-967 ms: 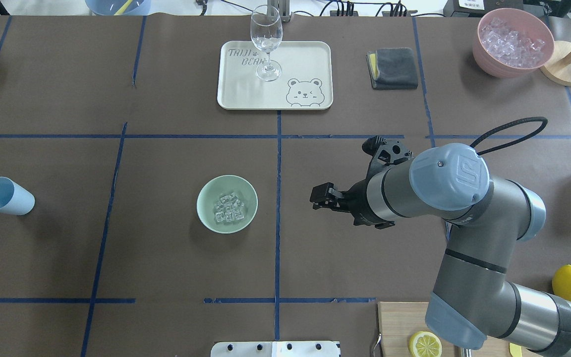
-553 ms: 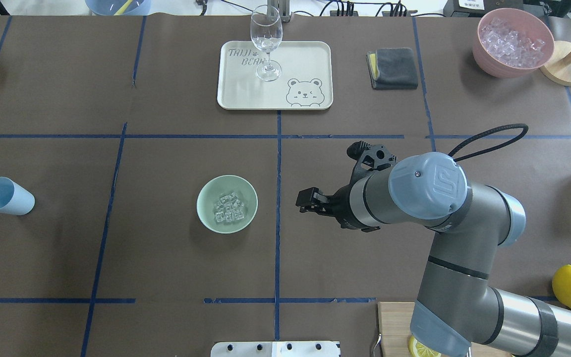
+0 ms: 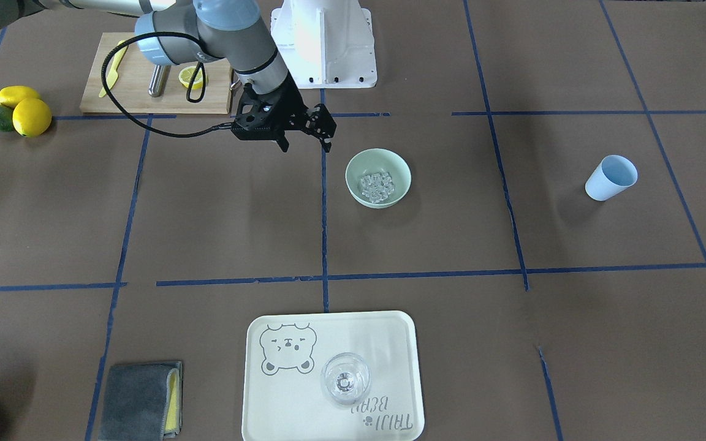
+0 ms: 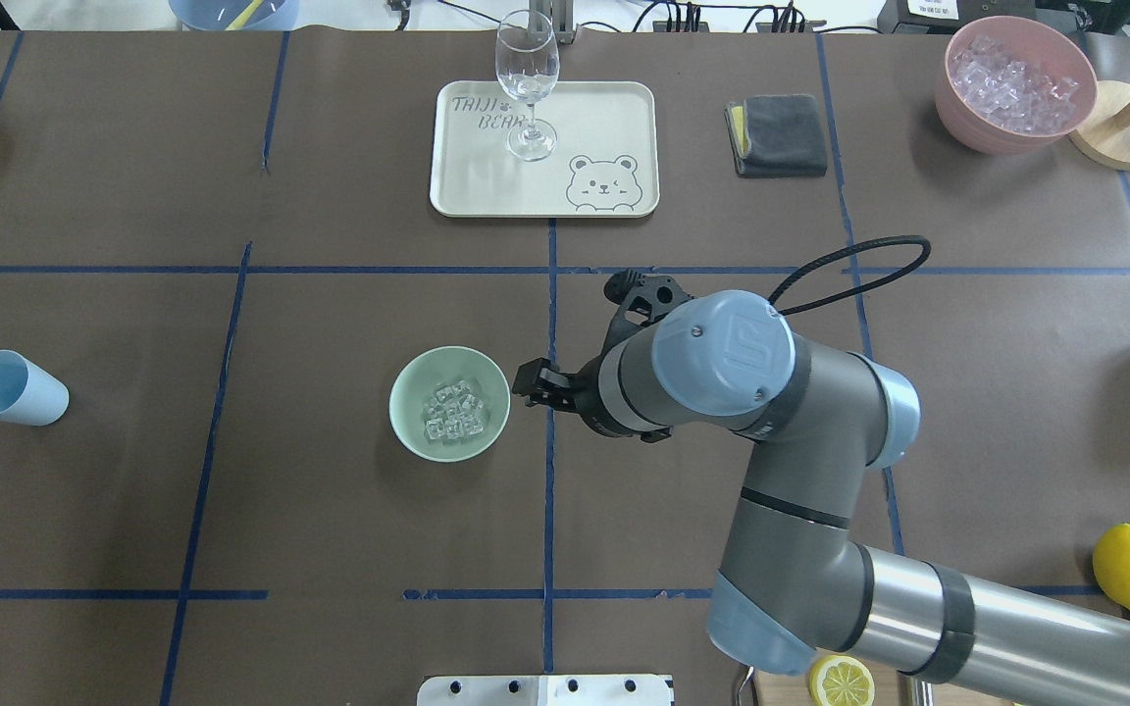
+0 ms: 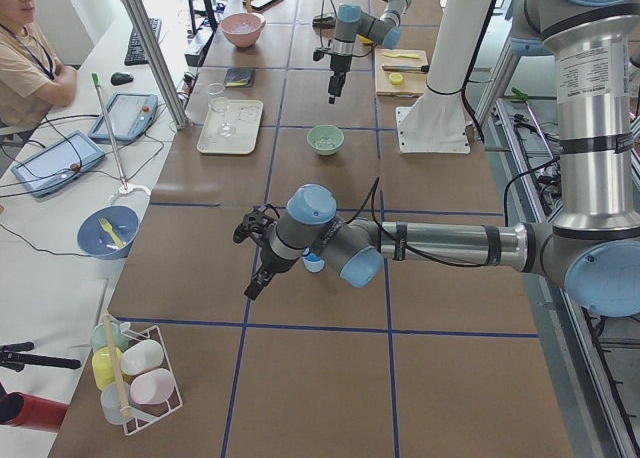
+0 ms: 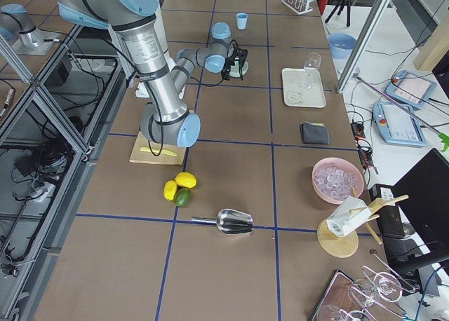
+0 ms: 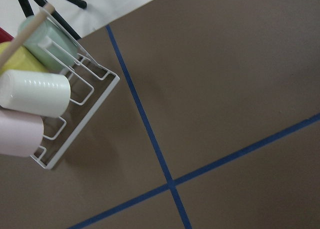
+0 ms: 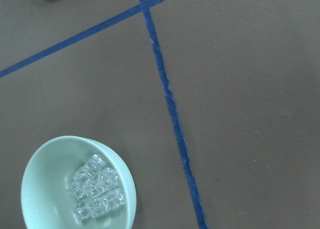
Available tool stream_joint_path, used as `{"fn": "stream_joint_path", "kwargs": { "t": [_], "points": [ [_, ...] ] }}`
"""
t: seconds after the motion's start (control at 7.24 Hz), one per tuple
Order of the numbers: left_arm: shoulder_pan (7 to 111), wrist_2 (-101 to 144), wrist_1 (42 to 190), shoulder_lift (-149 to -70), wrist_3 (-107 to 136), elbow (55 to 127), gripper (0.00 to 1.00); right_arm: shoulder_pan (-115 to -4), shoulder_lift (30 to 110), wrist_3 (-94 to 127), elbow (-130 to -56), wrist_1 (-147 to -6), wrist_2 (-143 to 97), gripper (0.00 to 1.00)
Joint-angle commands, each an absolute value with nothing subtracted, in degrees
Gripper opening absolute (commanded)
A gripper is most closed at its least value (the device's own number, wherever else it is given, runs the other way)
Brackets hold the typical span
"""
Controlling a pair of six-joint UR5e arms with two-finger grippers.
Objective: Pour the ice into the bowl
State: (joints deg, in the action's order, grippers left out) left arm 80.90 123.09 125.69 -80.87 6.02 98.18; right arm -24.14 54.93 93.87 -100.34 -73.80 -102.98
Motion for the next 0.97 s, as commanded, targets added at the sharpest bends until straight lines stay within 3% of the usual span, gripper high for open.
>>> {"fn": "stream_joint_path", "kwargs": {
  "t": [0.0,0.28,0.55,0.83],
  "points": [
    [81.47,123.76,123.12,-79.2,6.06,98.26,1.0,-24.0,48.62,93.52,-93.19,-73.92,-102.92,1.0],
    [81.47,123.66,127.52,-79.19,6.76,96.68,1.0,-23.47,43.27,91.77,-86.53,-73.92,-102.92,1.0],
    [81.39,123.66,127.62,-79.36,8.61,97.2,1.0,-22.07,42.8,88.08,-82.72,-74.0,-102.48,0.97],
    [81.47,123.66,127.62,-79.28,9.49,97.38,1.0,-21.62,42.37,86.06,-81.65,-77.4,-102.31,0.77]
  ]
}}
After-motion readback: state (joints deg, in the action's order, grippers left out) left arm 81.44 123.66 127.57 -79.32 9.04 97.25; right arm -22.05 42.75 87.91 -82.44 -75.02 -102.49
